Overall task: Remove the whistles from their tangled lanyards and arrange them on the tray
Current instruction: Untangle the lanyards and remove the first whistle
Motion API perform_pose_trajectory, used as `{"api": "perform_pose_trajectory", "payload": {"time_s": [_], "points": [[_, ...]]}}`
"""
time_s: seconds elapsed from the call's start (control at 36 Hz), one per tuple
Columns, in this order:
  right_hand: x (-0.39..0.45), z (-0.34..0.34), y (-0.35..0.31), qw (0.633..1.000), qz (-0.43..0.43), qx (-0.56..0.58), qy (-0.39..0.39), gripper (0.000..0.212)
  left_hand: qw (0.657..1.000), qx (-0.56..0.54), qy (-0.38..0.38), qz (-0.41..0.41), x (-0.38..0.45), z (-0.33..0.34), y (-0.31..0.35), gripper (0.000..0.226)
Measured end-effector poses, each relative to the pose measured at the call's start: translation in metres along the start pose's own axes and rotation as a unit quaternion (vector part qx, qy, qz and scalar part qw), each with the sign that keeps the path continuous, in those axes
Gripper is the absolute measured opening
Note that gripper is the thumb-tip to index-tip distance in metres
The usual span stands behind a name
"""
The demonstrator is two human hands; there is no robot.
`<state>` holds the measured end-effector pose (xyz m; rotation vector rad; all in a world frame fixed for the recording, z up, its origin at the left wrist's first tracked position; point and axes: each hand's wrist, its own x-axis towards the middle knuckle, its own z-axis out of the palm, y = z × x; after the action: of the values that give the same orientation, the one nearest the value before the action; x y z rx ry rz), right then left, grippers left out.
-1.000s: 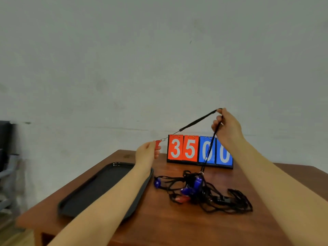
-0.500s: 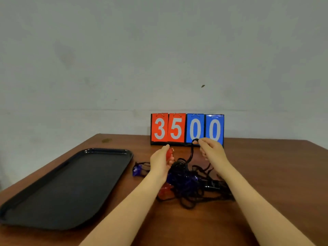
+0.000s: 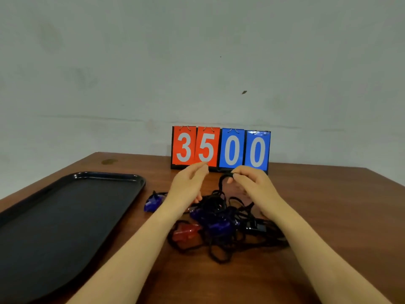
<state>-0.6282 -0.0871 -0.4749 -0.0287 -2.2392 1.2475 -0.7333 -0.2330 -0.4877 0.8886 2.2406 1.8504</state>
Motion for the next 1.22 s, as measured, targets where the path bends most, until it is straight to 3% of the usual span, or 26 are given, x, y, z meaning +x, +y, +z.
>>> {"api": "perform_pose_trajectory", "payload": {"time_s": [0.11, 0.22, 0.33, 0.42, 0.5, 0.56, 0.64, 0.72, 0.78, 0.89, 0.97, 1.11, 1.22], "points": [[0.000, 0.002, -0.001, 0.999, -0.011, 0.032, 0.005, 0.028, 0.992, 0.027, -0.124, -0.004, -0.011, 0.008, 0.007, 0.038], [0.002, 0.001, -0.001, 1.000, -0.008, 0.018, 0.009, 0.027, 0.983, -0.055, -0.177, -0.011, -0.018, 0.013, 0.010, 0.036], [0.003, -0.006, 0.001, 0.997, 0.042, 0.034, -0.063, 0.036, 0.970, -0.222, -0.086, -0.042, -0.012, 0.005, 0.014, 0.039], [0.004, -0.011, 0.005, 0.990, 0.080, 0.055, -0.098, 0.041, 0.935, -0.351, 0.022, -0.052, -0.005, -0.013, 0.015, 0.034], [0.006, -0.015, 0.009, 0.981, 0.103, 0.153, -0.067, 0.043, 0.930, -0.347, 0.101, -0.067, -0.001, -0.026, 0.010, 0.032], [0.008, -0.017, 0.008, 0.947, 0.110, 0.298, -0.047, 0.036, 0.936, -0.322, 0.124, -0.065, 0.000, -0.027, 0.007, 0.033], [0.010, -0.020, 0.000, 0.849, 0.106, 0.518, 0.008, 0.021, 0.952, -0.269, 0.139, -0.049, 0.001, -0.024, 0.006, 0.033], [0.011, -0.025, -0.010, 0.808, 0.068, 0.583, 0.056, 0.020, 0.976, -0.182, 0.119, 0.021, -0.002, -0.019, 0.007, 0.033], [0.011, -0.031, -0.014, 0.818, 0.044, 0.567, 0.083, 0.023, 0.983, -0.149, 0.096, 0.057, -0.005, -0.016, 0.008, 0.032], [0.010, -0.042, -0.012, 0.906, 0.010, 0.397, 0.144, 0.020, 0.991, -0.035, 0.104, 0.076, -0.003, -0.016, 0.005, 0.027], [0.009, -0.052, -0.007, 0.911, 0.014, 0.372, 0.179, 0.019, 0.986, 0.084, 0.118, 0.081, 0.001, -0.019, -0.001, 0.025], [0.007, -0.061, -0.002, 0.944, 0.017, 0.223, 0.242, 0.020, 0.989, -0.080, 0.124, -0.005, 0.004, -0.019, 0.000, 0.029], [0.009, -0.056, 0.003, 0.964, 0.054, 0.198, 0.167, 0.028, 0.984, -0.071, 0.150, -0.059, 0.005, -0.021, 0.000, 0.025]]}}
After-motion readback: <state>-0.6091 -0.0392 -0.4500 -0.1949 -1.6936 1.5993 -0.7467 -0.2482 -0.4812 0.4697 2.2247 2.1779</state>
